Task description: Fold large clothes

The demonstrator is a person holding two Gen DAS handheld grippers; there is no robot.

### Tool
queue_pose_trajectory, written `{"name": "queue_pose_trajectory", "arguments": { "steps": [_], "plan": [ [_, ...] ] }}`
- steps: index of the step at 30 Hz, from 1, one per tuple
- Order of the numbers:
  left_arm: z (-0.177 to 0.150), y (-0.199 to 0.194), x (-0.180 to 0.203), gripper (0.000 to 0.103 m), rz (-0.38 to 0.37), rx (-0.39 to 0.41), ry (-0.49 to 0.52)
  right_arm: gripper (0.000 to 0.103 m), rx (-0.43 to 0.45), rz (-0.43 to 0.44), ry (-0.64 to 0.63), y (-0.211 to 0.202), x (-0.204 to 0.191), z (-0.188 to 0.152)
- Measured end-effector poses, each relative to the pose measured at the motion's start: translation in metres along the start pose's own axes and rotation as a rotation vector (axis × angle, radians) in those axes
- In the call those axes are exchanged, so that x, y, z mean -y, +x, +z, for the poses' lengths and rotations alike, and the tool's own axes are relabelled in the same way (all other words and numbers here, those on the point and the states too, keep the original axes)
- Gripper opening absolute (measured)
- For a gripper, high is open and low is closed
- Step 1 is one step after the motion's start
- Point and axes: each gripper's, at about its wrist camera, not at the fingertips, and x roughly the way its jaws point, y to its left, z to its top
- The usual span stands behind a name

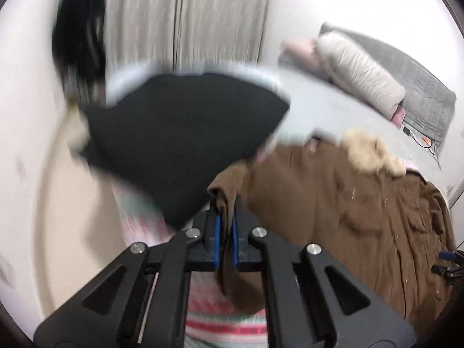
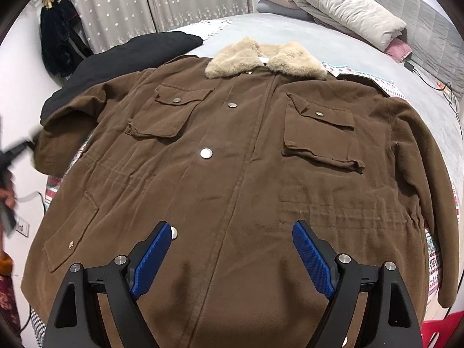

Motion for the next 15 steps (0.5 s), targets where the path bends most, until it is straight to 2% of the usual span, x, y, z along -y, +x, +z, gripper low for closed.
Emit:
{"name": "queue_pose_trajectory", "arguments": {
  "steps": [2, 4, 6, 8, 11, 13, 15],
  "plan": [
    [0.045, -0.019, 0.0, 0.007, 0.048, 0.08, 0.045, 0.086, -0.003, -0.003, 0.018, 0.002, 0.003, 0.0],
    [0.085, -0.019, -0.008, 0.007, 0.142, 0.124, 0.088, 0.086, -0.009, -0.005, 0.028, 0.004, 0.005, 0.0],
    [0.121, -0.007, -0.021, 0.007, 0.248, 0.13, 0.132, 0.086, -0.015, -0.012, 0.035, 0.006, 0.006, -0.001],
    [0.144, 0.015, -0.037, 0.007, 0.311, 0.099, 0.132, 0.086, -0.013, -0.016, 0.039, 0.007, 0.006, -0.001],
    [0.158, 0.053, -0.054, 0.007, 0.392, 0.051, 0.147, 0.086, -0.012, -0.017, 0.042, 0.008, 0.005, -0.001],
    [0.154, 0.086, -0.067, 0.007, 0.448, -0.017, 0.139, 0.086, -0.019, -0.023, 0.039, 0.011, 0.004, -0.001],
    [0.14, 0.117, -0.087, 0.008, 0.485, -0.083, 0.084, 0.086, -0.03, -0.037, 0.025, 0.012, 0.003, -0.002]
  ]
}}
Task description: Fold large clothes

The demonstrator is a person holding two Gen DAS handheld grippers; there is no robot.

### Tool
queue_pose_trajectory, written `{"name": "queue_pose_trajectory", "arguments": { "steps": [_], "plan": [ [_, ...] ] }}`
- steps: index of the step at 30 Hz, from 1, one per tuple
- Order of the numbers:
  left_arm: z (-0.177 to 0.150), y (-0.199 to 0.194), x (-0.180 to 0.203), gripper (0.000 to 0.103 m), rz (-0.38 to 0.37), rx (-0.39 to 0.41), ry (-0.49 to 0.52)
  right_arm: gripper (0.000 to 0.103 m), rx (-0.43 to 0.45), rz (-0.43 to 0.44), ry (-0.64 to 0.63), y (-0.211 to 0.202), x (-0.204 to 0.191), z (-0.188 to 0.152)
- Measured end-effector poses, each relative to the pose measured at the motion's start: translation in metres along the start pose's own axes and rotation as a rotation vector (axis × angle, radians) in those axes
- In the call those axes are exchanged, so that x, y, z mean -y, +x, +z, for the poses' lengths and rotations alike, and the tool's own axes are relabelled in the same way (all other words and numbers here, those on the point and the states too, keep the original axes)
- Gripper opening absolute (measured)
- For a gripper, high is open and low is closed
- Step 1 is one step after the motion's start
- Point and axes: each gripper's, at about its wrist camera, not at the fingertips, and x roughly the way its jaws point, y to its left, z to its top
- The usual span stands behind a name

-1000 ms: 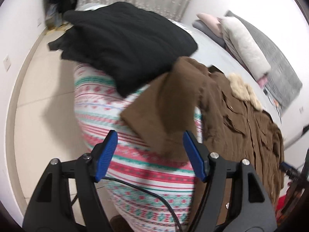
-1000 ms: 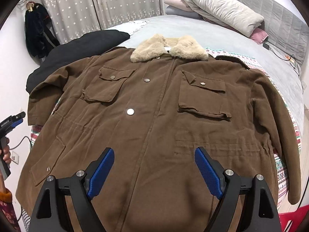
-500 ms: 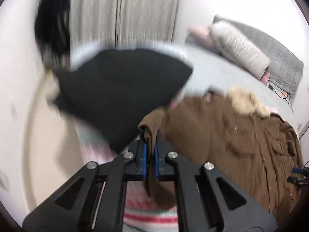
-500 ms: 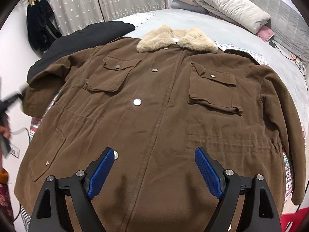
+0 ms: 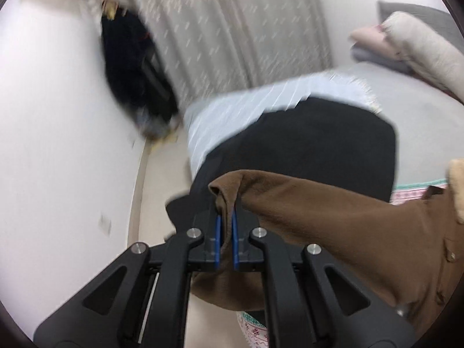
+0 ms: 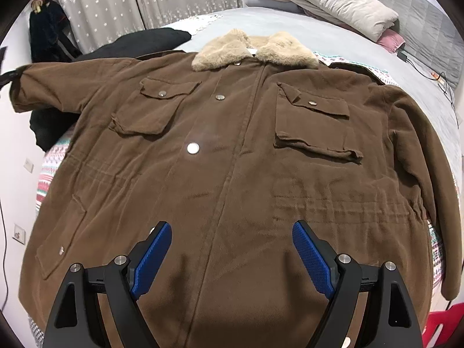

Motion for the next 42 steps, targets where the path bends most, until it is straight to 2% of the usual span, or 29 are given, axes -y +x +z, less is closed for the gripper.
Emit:
{"name": "queue_pose_trajectory", "arguments": {
  "steps": [2, 3, 5, 7, 9, 11, 15, 18, 21, 24, 27, 31, 33, 36, 40, 42],
  "plan": [
    [-0.015, 0.03, 0.002, 0.01, 0.036, -0.07, -0.012, 0.086, -0.001, -0.019, -0.015, -0.001, 0.0, -0.002],
    [-0.026, 0.051, 0.003, 0.016, 0.059, -0.13, -0.007, 0.086, -0.004, -0.025, -0.019, 0.0, 0.001, -0.003],
    [-0.038, 0.066, 0.002, 0.021, 0.055, -0.188, -0.022, 0.086, -0.013, -0.027, -0.014, 0.001, 0.004, -0.003],
    [-0.044, 0.059, -0.005, 0.027, 0.035, -0.167, -0.056, 0.086, -0.027, -0.028, -0.004, 0.003, 0.007, -0.004],
    [-0.043, 0.044, -0.011, 0.046, 0.038, -0.132, -0.064, 0.086, -0.029, -0.034, -0.004, 0.003, 0.01, -0.004],
    [-0.041, 0.025, -0.016, 0.057, 0.001, -0.083, -0.069, 0.086, -0.022, -0.038, 0.0, 0.0, 0.011, -0.004],
    [-0.041, -0.025, -0.015, 0.072, -0.12, -0.007, -0.088, 0.086, -0.012, -0.029, 0.005, -0.006, 0.011, -0.003],
    [-0.046, -0.06, 0.001, 0.084, -0.23, 0.015, -0.089, 0.086, 0.0, -0.028, 0.004, -0.013, 0.01, -0.003],
    [-0.062, -0.089, 0.021, 0.088, -0.381, -0.02, -0.088, 0.086, 0.003, -0.01, 0.023, -0.019, 0.016, -0.006],
    [-0.079, -0.119, 0.047, 0.089, -0.498, -0.041, -0.078, 0.086, -0.002, 0.019, 0.073, -0.027, 0.033, -0.014],
    [-0.091, -0.148, 0.073, 0.09, -0.565, -0.051, -0.038, 0.086, -0.017, -0.007, 0.11, -0.036, 0.055, -0.023],
    [-0.114, -0.184, 0.101, 0.095, -0.625, -0.064, -0.021, 0.086, -0.019, -0.107, 0.122, -0.053, 0.094, -0.035],
    [-0.127, -0.204, 0.12, 0.095, -0.653, -0.075, 0.012, 0.086, -0.013, -0.171, 0.147, -0.064, 0.123, -0.042],
    [-0.144, -0.223, 0.136, 0.095, -0.688, -0.075, 0.006, 0.086, -0.026, -0.26, 0.192, -0.081, 0.174, -0.056],
    [-0.166, -0.233, 0.167, 0.096, -0.766, -0.125, -0.018, 0.086, -0.042, -0.374, 0.264, -0.094, 0.241, -0.071],
    [-0.178, -0.232, 0.192, 0.096, -0.797, -0.17, -0.008, 0.086, -0.063, -0.402, 0.29, -0.091, 0.269, -0.076]
  ]
}}
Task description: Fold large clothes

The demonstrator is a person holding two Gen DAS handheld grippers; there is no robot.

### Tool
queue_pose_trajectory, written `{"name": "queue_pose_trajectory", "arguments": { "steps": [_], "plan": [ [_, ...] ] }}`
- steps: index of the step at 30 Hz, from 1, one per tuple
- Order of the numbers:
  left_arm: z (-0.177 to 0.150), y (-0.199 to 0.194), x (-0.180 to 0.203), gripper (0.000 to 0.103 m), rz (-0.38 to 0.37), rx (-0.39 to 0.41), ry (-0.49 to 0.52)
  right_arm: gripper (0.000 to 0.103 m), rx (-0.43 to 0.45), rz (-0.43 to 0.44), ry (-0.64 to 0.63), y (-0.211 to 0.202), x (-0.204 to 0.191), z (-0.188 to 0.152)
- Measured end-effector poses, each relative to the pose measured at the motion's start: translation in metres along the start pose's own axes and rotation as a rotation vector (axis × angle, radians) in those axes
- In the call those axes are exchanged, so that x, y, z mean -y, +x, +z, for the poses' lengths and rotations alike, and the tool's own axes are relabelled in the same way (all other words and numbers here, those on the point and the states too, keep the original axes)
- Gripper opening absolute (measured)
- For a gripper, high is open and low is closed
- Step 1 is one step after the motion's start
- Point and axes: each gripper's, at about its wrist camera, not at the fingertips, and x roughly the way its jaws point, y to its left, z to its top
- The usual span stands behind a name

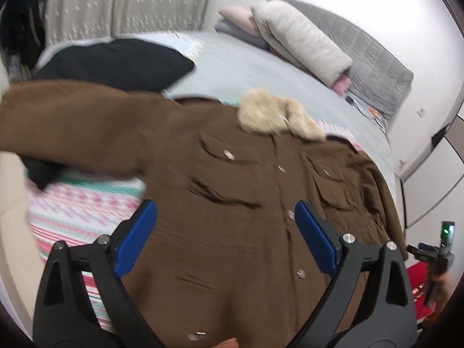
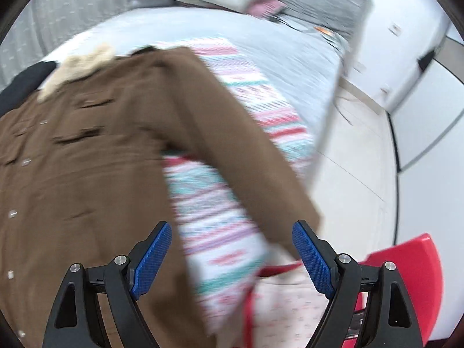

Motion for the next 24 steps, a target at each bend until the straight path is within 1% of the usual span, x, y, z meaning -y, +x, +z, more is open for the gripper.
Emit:
{"name": "queue_pose_trajectory", "arguments": {
  "steps": [3, 4, 5, 6, 7, 9, 10, 11, 13, 14, 16, 17, 18, 19, 20, 21, 22, 24],
  "plan": [
    [-0.015, 0.028, 0.018, 0.096, -0.042, -0.025, -0.002, 0.086, -0.06, -0.005, 0.012, 0.034, 0.026, 0.005],
    [-0.021, 0.038, 0.024, 0.096, -0.063, -0.026, -0.004, 0.085, -0.076, 0.0, 0.008, 0.042, 0.029, 0.005],
    [-0.026, 0.046, 0.028, 0.096, -0.086, -0.025, -0.007, 0.082, -0.107, 0.011, -0.002, 0.057, 0.032, 0.006],
    [-0.031, 0.056, 0.031, 0.096, -0.103, -0.027, -0.015, 0.059, -0.124, 0.018, -0.012, 0.065, 0.033, 0.008],
    [-0.035, 0.063, 0.033, 0.096, -0.112, -0.033, -0.021, 0.025, -0.137, 0.026, -0.029, 0.072, 0.035, 0.01],
    [-0.044, 0.077, 0.036, 0.096, -0.125, -0.053, -0.02, 0.012, -0.137, 0.035, -0.046, 0.072, 0.043, 0.016],
    [-0.045, 0.079, 0.036, 0.096, -0.123, -0.061, -0.015, 0.009, -0.126, 0.016, -0.049, 0.067, 0.047, 0.024],
    [-0.047, 0.082, 0.037, 0.096, -0.117, -0.069, -0.005, 0.009, -0.115, -0.015, -0.055, 0.061, 0.05, 0.029],
    [-0.048, 0.084, 0.038, 0.096, -0.096, -0.073, 0.01, 0.008, -0.059, -0.17, -0.067, 0.04, 0.065, 0.054],
    [-0.049, 0.084, 0.036, 0.096, -0.09, -0.07, 0.009, 0.008, -0.019, -0.266, -0.055, 0.029, 0.076, 0.07],
    [-0.05, 0.083, 0.033, 0.096, -0.091, -0.07, 0.0, 0.01, 0.056, -0.385, 0.001, 0.016, 0.098, 0.098],
    [-0.05, 0.083, 0.031, 0.096, -0.091, -0.071, -0.007, 0.011, 0.084, -0.384, 0.043, 0.011, 0.109, 0.111],
    [-0.05, 0.082, 0.03, 0.096, -0.09, -0.072, -0.013, 0.02, 0.101, -0.359, 0.082, 0.008, 0.117, 0.119],
    [-0.051, 0.082, 0.028, 0.096, -0.09, -0.073, -0.015, 0.035, 0.112, -0.329, 0.124, 0.007, 0.126, 0.126],
    [-0.051, 0.083, 0.028, 0.096, -0.089, -0.074, -0.016, 0.045, 0.116, -0.313, 0.175, 0.006, 0.135, 0.131],
    [-0.052, 0.082, 0.028, 0.096, -0.091, -0.075, -0.014, 0.064, 0.117, -0.319, 0.219, 0.005, 0.144, 0.133],
    [-0.051, 0.082, 0.028, 0.096, -0.092, -0.074, -0.012, 0.072, 0.123, -0.322, 0.241, 0.004, 0.148, 0.133],
    [-0.051, 0.082, 0.031, 0.096, -0.096, -0.074, -0.003, 0.074, 0.145, -0.277, 0.27, 0.002, 0.155, 0.127]
  ]
}}
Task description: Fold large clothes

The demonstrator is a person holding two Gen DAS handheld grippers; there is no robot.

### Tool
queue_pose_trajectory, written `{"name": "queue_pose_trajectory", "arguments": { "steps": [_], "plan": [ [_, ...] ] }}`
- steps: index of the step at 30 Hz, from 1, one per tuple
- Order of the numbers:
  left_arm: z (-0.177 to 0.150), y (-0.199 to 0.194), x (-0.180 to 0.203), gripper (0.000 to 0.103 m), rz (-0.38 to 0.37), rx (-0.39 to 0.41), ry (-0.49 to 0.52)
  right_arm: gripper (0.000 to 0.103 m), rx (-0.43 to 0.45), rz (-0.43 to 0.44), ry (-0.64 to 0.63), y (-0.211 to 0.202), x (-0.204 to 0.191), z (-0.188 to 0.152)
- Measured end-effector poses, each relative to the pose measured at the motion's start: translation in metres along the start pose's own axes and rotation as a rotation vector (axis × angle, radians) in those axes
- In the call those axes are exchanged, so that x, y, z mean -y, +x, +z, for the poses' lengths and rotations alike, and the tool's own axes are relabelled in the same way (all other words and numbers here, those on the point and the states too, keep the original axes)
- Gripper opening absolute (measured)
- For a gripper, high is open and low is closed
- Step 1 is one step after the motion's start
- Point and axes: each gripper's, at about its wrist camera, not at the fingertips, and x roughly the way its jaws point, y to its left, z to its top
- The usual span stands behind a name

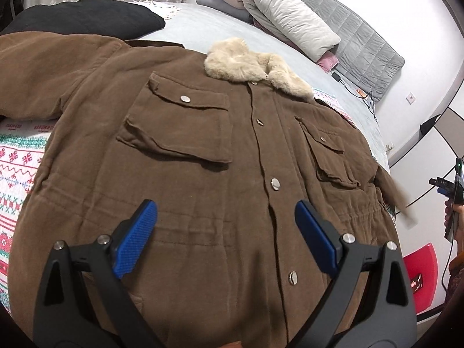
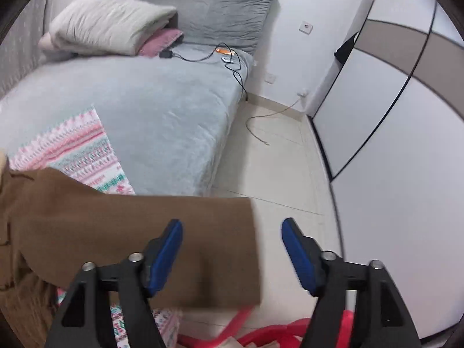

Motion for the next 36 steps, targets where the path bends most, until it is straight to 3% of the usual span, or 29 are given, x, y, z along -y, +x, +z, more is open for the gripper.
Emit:
{"name": "queue_pose_trajectory", "arguments": {
  "steps": [7, 12, 16, 19, 23, 29, 31, 34, 35, 36],
  "plan": [
    [-0.003, 0.005, 0.004, 0.096, 0.006, -0.014, 0.025, 0.075, -0.138, 0.173, 0.142, 0.033, 0.026, -0.047],
    [-0.003, 0.01, 0.005, 0.096, 0.022, -0.013, 0.036, 0.075, -0.294, 0.379, 0.362, 0.078, 0.029, -0.094],
    [-0.005, 0.02, 0.006, 0.096, 0.037, -0.015, 0.068, 0.075, -0.317, 0.479, 0.416, 0.082, 0.012, -0.109],
    [-0.013, 0.047, 0.003, 0.096, 0.094, -0.096, 0.095, 0.075, -0.322, 0.524, 0.441, 0.078, -0.005, -0.112],
    [-0.018, 0.053, 0.021, 0.099, 0.171, -0.09, 0.196, 0.075, -0.329, 0.65, 0.49, 0.057, -0.025, -0.12],
    [-0.018, 0.048, 0.02, 0.099, 0.158, -0.088, 0.187, 0.075, -0.413, 0.868, 0.589, 0.058, -0.068, -0.136],
    [-0.017, 0.044, 0.019, 0.099, 0.148, -0.089, 0.176, 0.075, -0.435, 0.906, 0.632, 0.072, -0.083, -0.14],
    [-0.015, 0.037, 0.02, 0.099, 0.114, -0.09, 0.162, 0.072, -0.341, 0.894, 0.701, 0.08, -0.089, -0.132],
    [-0.014, 0.034, 0.021, 0.099, 0.09, -0.087, 0.154, 0.069, -0.297, 0.859, 0.73, 0.082, -0.087, -0.127],
    [-0.013, 0.031, 0.023, 0.099, 0.067, -0.086, 0.147, 0.059, -0.261, 0.818, 0.763, 0.084, -0.084, -0.123]
  ]
}}
